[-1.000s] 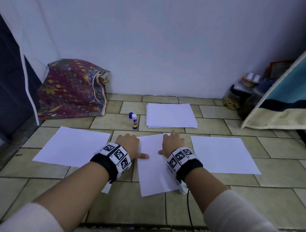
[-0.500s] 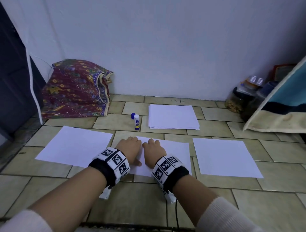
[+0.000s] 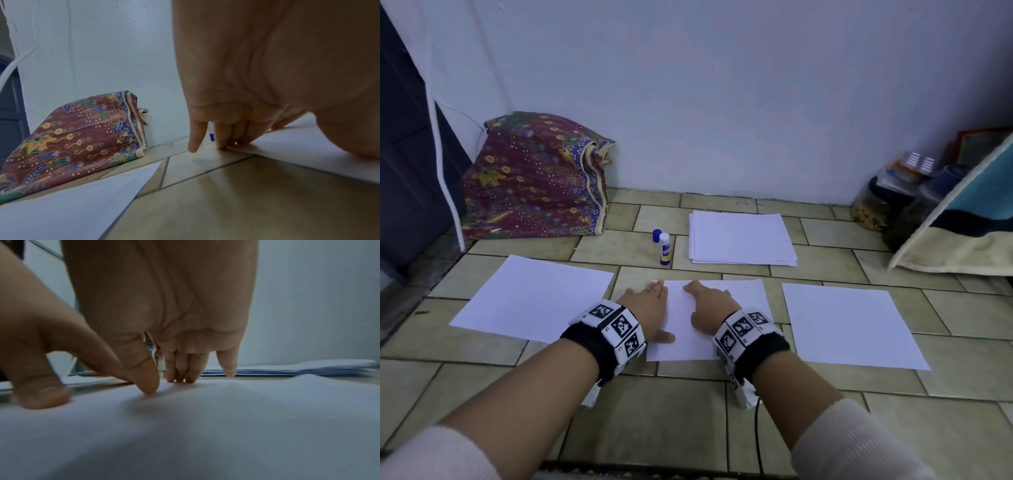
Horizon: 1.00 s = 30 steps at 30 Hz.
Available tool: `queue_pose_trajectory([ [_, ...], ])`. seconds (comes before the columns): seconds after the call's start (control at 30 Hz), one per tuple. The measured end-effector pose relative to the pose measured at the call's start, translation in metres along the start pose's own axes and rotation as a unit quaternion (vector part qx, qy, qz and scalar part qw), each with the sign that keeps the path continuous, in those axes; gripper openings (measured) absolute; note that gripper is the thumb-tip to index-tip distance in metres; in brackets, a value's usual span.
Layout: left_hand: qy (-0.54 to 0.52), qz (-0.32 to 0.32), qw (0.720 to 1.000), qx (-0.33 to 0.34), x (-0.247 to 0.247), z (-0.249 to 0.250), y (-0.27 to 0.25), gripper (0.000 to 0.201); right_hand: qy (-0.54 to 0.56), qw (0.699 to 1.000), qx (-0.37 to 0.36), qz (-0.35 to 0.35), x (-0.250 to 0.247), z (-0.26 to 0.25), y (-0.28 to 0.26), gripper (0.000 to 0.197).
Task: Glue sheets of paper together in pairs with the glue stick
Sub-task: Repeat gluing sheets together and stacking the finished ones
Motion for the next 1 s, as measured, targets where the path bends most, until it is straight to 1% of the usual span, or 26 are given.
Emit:
queue_pose_trajectory([
  [0.1,0.005,-0.002,1.000,0.008,0.002,-0.001,0.001,0.099,0.030,0.998,0.046,0.005,-0.007,0.028,-0.005,0.053],
  [0.23,0.011,-0.018,1.000,0.020,0.005,-0.005,0.001,0.098,0.023,0.995,0.092,0.007,-0.014,0.062,-0.006,0.045],
  [0.37,0.011,-0.026,0.999,0.024,0.007,-0.006,0.000,0.097,-0.004,0.991,0.132,0.023,-0.019,0.088,-0.010,0.050],
  [0.47,0.010,-0.023,0.999,0.024,0.007,-0.009,0.001,0.100,-0.038,0.990,0.133,0.034,-0.022,0.096,-0.012,0.062],
  [0.5,0.013,-0.019,0.999,0.027,0.006,-0.009,0.001,0.102,-0.051,0.989,0.131,0.037,-0.023,0.095,-0.012,0.064],
  [0.57,0.017,-0.008,0.999,0.029,0.002,-0.007,-0.002,0.109,-0.108,0.985,0.125,0.050,-0.024,0.089,-0.012,0.061],
  [0.6,0.019,0.004,0.999,0.026,-0.001,-0.006,-0.005,0.108,-0.154,0.979,0.121,0.059,-0.025,0.084,-0.011,0.060],
  [0.67,0.029,0.053,0.998,0.019,-0.012,-0.004,-0.007,0.093,-0.226,0.965,0.115,0.073,-0.025,0.075,-0.013,0.056],
  [0.7,0.035,0.078,0.996,0.016,-0.017,-0.001,-0.008,0.084,-0.228,0.965,0.107,0.077,-0.023,0.072,-0.013,0.051],
  [0.77,0.023,0.111,0.993,0.025,-0.022,0.007,-0.007,0.071,-0.180,0.977,0.081,0.074,-0.016,0.064,-0.011,0.037],
  [0.8,0.004,0.122,0.992,0.044,-0.022,0.014,-0.006,0.066,-0.148,0.984,0.069,0.071,-0.013,0.060,-0.010,0.034],
  [0.87,-0.025,0.126,0.987,0.093,-0.018,0.028,-0.004,0.064,-0.112,0.990,0.041,0.069,-0.008,0.050,-0.008,0.034],
  [0.9,-0.026,0.123,0.986,0.106,-0.015,0.034,-0.004,0.062,-0.108,0.991,0.030,0.070,-0.007,0.044,-0.008,0.035],
  [1.0,0.002,0.126,0.987,0.096,-0.013,0.039,-0.009,0.053,-0.109,0.992,0.017,0.065,-0.002,0.032,-0.007,0.034],
])
Point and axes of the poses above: each hand's wrist, its own y-axis towards the middle knuckle, its own x-axis out of the palm, z = x × y, the point moved 3 cm from there along y, towards the middle knuckle, and after that the axes turned 10 degrees about z, right-handed, at the moved point
